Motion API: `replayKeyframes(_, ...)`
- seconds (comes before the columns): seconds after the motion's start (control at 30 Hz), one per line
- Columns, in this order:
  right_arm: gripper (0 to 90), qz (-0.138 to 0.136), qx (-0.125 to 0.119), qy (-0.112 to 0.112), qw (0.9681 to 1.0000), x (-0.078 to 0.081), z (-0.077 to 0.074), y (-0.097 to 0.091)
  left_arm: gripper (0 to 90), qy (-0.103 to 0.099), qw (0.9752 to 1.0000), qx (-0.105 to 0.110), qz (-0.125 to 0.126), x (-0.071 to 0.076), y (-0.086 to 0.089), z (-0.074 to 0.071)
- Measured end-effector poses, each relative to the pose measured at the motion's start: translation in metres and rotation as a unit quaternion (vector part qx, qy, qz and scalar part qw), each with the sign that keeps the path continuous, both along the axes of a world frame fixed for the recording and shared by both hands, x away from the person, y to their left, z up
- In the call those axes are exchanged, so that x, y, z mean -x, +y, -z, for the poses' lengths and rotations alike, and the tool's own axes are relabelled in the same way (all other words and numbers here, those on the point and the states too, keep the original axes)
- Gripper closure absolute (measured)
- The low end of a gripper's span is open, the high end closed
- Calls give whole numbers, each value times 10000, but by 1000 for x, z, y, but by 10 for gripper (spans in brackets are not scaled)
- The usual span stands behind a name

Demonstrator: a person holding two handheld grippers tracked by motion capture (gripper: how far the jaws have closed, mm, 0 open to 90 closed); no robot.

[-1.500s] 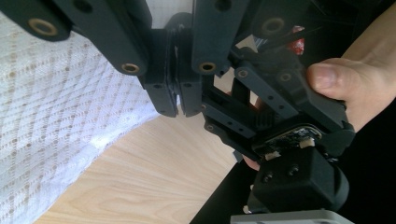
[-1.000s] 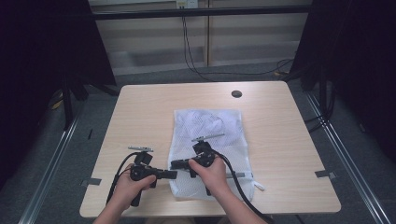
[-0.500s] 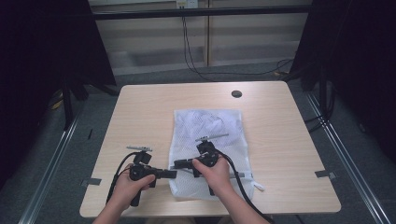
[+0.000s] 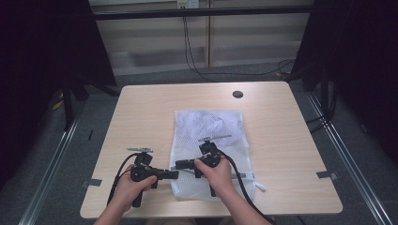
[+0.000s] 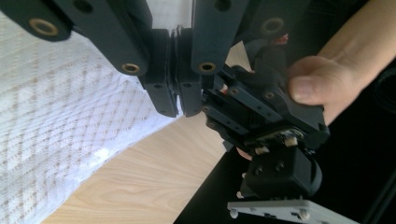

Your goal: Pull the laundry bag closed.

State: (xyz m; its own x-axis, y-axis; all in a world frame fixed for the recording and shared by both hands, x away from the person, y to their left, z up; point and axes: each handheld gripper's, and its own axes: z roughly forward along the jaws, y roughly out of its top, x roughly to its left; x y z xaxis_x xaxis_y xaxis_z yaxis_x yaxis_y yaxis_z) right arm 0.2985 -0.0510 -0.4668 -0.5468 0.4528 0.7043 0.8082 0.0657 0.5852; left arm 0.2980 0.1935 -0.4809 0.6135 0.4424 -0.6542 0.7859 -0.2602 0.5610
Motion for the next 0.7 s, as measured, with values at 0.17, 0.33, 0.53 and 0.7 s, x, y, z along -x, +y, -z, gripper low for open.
replayKeyframes(0.17, 874, -17, 17, -25, 10000, 0, -1, 2, 777, 38, 10000, 7, 12, -1, -4, 3)
replayKeyframes(0.33, 873, 5, -22, -30, 10000, 0, -1, 3, 790, 25, 10000, 48, 47, -2, -5, 5)
replayKeyframes(0.53, 873, -12, 7, -37, 10000, 0, -1, 2, 872, 107, 9999, 58, 46, 0, -6, 4)
replayKeyframes(0.7, 874, -21, 27, -13, 10000, 1, -2, 1, 877, 168, 9998, 99, 4, -1, -5, 3)
